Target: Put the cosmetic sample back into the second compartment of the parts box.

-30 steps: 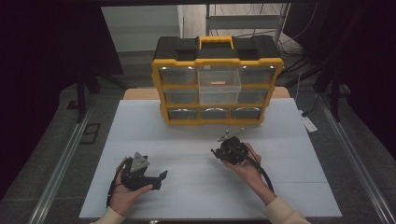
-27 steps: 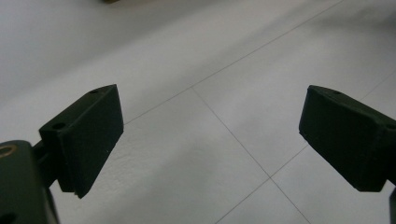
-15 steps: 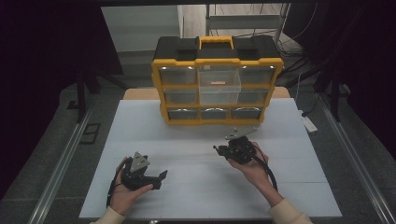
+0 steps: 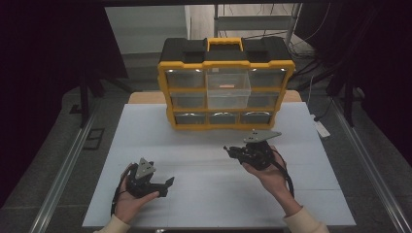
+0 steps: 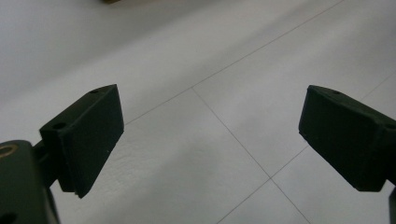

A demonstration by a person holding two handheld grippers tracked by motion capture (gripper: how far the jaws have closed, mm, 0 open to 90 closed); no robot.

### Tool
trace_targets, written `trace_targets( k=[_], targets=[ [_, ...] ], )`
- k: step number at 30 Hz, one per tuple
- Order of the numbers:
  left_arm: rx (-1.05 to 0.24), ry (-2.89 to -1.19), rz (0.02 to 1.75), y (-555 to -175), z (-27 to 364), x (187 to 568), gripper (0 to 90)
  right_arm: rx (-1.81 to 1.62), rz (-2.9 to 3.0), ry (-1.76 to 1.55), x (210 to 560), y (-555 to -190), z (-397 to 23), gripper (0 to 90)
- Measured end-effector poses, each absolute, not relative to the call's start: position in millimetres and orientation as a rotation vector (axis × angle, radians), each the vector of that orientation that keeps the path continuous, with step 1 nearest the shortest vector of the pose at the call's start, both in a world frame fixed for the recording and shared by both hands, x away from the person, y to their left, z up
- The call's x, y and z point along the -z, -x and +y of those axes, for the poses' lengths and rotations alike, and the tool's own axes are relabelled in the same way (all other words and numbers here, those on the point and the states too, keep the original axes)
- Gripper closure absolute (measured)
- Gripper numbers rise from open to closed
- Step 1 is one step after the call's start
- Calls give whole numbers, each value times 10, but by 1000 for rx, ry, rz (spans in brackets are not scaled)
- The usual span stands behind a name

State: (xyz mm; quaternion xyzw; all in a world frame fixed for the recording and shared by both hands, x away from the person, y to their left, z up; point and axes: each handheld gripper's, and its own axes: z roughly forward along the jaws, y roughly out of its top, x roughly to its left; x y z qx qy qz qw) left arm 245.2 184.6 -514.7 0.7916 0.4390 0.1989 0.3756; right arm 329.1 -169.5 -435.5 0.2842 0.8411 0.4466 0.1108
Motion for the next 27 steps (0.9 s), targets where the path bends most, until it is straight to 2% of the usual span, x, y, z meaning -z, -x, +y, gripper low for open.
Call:
trace_targets(
  k=[27],
  targets=[
    [-511, -2024, 1130, -2455, 1845, 5150, 71, -1482, 2343, -802, 3993, -3199, -1854, 815]
  ],
)
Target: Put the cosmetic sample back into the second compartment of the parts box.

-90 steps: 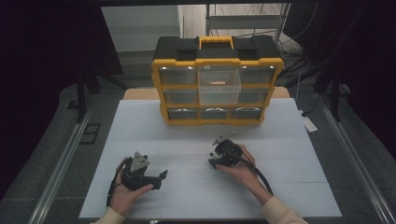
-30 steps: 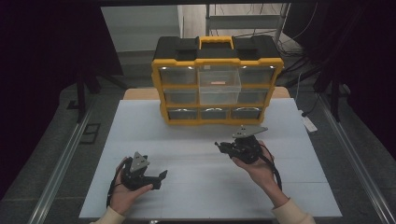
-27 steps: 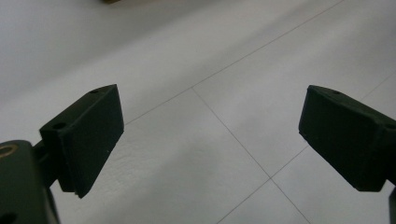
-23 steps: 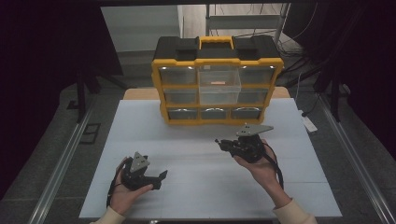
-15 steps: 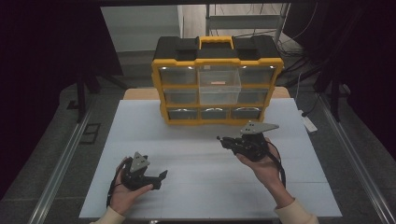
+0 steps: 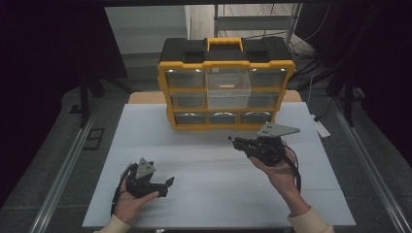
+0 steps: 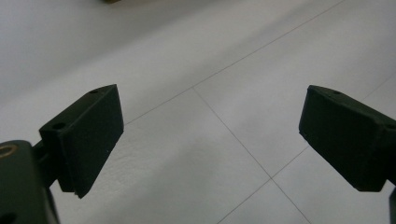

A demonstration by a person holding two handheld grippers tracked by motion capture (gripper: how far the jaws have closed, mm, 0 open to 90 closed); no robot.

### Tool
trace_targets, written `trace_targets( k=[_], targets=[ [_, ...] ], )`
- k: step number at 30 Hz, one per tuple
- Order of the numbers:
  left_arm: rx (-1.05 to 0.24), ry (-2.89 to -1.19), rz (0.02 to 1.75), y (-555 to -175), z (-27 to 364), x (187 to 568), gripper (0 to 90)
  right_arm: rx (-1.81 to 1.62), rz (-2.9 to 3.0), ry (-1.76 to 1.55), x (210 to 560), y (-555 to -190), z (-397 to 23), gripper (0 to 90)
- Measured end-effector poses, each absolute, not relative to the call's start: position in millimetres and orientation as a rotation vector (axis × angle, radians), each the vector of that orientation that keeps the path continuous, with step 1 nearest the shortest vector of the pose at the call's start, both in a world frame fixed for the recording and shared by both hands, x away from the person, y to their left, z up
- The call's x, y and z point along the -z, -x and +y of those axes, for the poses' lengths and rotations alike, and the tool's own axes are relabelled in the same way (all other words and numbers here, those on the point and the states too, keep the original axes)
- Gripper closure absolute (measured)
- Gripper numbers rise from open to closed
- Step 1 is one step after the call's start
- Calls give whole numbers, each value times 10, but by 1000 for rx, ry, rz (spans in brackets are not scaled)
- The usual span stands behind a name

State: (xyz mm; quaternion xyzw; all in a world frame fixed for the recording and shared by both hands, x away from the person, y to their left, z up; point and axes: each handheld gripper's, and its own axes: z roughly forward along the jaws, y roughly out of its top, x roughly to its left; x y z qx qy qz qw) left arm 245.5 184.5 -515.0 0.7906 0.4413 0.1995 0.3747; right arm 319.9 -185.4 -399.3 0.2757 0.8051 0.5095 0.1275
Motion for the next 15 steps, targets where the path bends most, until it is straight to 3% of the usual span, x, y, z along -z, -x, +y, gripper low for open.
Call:
trace_targets(
  k=[15],
  targets=[
    [-510, -2022, 1129, -2450, 1847, 5145, 72, -1543, 2270, -789, 3820, -3144, -1941, 816]
  ],
)
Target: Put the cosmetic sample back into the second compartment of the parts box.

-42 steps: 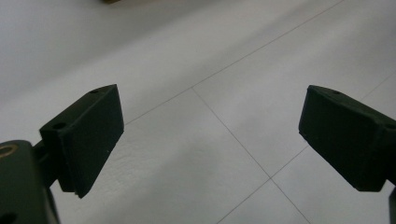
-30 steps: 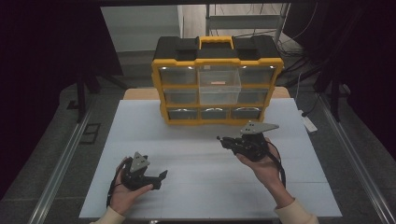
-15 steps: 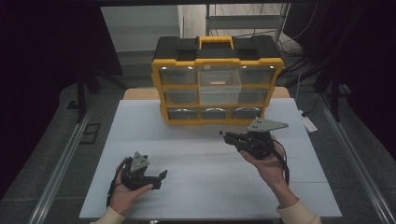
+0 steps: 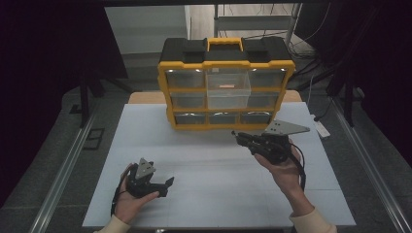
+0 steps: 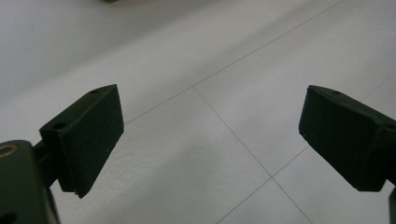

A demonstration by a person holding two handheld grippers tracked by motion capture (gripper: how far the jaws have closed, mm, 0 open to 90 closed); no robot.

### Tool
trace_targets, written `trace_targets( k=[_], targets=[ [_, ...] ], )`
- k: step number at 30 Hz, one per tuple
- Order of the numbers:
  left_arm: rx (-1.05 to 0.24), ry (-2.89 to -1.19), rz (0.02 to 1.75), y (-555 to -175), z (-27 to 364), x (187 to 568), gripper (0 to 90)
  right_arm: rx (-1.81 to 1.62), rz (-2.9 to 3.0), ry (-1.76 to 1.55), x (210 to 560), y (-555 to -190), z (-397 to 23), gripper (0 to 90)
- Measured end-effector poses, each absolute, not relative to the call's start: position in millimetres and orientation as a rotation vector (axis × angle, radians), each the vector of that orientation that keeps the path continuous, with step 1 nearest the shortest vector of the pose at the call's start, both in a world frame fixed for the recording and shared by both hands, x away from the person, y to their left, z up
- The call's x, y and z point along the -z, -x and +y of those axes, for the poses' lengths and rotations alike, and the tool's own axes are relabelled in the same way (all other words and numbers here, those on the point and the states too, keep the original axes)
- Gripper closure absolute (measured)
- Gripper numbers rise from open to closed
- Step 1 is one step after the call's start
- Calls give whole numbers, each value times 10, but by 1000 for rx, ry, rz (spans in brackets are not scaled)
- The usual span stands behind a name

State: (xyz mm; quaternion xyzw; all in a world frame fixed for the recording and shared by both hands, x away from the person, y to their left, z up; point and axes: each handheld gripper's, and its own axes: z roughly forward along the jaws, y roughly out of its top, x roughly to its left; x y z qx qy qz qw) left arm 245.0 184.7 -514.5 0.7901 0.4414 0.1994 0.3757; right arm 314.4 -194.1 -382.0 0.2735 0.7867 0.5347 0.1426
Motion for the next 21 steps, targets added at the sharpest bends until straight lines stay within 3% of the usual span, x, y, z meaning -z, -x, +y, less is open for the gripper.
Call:
trace_targets(
  k=[21],
  targets=[
    [-509, -2016, 1135, -2458, 1854, 5139, 72, -1599, 2223, -750, 3646, -3147, -1901, 816]
  ],
)
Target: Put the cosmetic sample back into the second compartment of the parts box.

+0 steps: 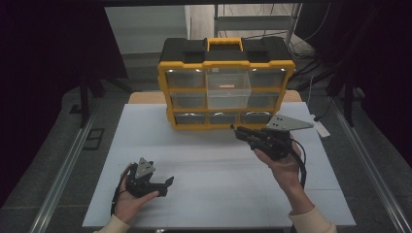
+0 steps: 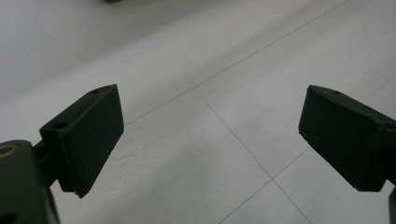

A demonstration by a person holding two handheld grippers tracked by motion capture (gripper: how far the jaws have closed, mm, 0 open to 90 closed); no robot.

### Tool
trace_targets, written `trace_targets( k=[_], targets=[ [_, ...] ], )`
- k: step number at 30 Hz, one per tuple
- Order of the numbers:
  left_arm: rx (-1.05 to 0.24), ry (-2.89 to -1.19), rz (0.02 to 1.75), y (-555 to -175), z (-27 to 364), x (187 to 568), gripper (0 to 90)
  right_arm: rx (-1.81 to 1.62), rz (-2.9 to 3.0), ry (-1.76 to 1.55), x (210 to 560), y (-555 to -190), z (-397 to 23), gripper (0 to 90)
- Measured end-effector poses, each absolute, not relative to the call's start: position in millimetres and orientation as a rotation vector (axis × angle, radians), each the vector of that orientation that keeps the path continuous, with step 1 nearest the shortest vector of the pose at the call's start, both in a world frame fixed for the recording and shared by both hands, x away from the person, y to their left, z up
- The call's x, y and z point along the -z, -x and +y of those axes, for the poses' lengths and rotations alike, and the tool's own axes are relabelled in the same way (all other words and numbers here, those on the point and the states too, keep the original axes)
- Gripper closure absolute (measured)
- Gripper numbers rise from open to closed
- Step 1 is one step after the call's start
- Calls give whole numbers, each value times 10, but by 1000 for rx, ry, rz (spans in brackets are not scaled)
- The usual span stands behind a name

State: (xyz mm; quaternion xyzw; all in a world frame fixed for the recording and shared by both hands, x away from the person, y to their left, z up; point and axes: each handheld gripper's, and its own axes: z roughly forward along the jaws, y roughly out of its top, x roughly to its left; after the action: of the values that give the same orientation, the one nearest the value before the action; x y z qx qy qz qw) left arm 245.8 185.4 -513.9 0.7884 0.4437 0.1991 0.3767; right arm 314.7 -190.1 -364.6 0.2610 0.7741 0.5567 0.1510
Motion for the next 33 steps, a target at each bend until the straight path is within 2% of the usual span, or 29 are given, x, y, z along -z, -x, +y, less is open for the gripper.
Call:
trace_targets(
  k=[33],
  targets=[
    [-502, -2002, 1139, -2467, 1879, 5120, 73, -1655, 2121, -732, 3215, -3271, -1899, 815]
  ],
)
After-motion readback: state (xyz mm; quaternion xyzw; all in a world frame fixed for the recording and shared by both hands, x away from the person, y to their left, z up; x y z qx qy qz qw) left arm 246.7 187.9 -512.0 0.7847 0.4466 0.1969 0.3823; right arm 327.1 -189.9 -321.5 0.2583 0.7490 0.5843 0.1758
